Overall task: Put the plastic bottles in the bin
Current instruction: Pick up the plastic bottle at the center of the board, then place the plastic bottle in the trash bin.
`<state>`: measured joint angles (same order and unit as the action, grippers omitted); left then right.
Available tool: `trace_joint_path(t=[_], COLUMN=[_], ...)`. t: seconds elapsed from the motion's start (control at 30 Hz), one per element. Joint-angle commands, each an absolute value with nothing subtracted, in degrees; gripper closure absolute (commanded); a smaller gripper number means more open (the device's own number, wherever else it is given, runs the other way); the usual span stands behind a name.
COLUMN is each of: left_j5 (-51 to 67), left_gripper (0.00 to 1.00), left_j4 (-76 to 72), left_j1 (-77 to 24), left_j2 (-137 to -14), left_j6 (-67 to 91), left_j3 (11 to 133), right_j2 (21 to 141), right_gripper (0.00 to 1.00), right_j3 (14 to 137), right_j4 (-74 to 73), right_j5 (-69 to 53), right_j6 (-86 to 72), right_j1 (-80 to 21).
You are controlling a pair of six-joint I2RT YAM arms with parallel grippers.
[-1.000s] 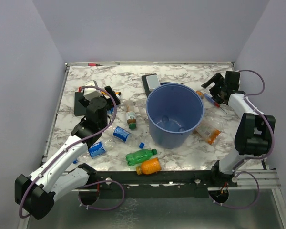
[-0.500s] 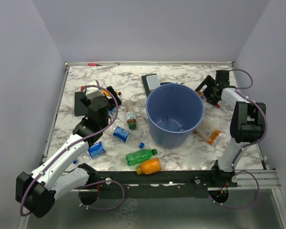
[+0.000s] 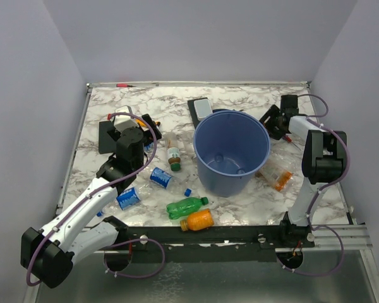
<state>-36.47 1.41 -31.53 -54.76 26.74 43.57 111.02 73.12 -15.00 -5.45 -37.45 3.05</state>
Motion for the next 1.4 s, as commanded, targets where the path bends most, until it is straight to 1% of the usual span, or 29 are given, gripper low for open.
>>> trace_joint_path(t=[0.0,0.17,0.37,0.5,0.6,0.97,1.13,1.3,1.37], left_j5=[-35.1,-34.9,-34.5,-34.5,-34.6,-36.0,-38.0,-38.0,-36.5], left_gripper=[0.01,0.01,0.01,0.01,0.01,0.01,0.01,0.01,0.01], left_j4=[0.8,0.8,0.8,0.7,0.8,0.8,0.7,1.2,1.0], left_j1=[-31.6,-31.6,-31.6,-31.6,-31.7,-31.7,-31.6,-31.7,-31.6], left_j2=[-54.6,-54.4,-54.4,-54.2,-54.1,-53.2,-52.5,-51.3,-50.8], left_j6=[26.6,26.9,27.2,27.4,27.5,27.7,28.2,30.3,31.0], left_j3=[43.6,43.5,43.5,43.4,43.4,43.3,43.9,48.3,51.0], right_j2=[110.8,108.5,103.3,99.0,95.8,83.1,77.3,69.5,67.0], right_gripper=[0.32,0.42,0.51,0.57,0.60,0.67,0.69,0.69,0.69], right_j3=[73.3,73.0,73.3,75.4,78.3,87.0,90.6,88.1,87.0], right_j4=[-15.0,-14.9,-15.4,-17.1,-18.5,-24.4,-25.2,-18.8,-15.2], right_j5=[-5.0,-5.1,-3.4,0.5,4.0,7.1,2.5,-7.6,-13.9], right_j6=[-37.2,-37.4,-37.9,-37.4,-36.9,-37.3,-38.8,-41.5,-42.1], right_j1=[2.8,2.8,2.8,2.8,2.8,2.8,2.8,2.1,1.6])
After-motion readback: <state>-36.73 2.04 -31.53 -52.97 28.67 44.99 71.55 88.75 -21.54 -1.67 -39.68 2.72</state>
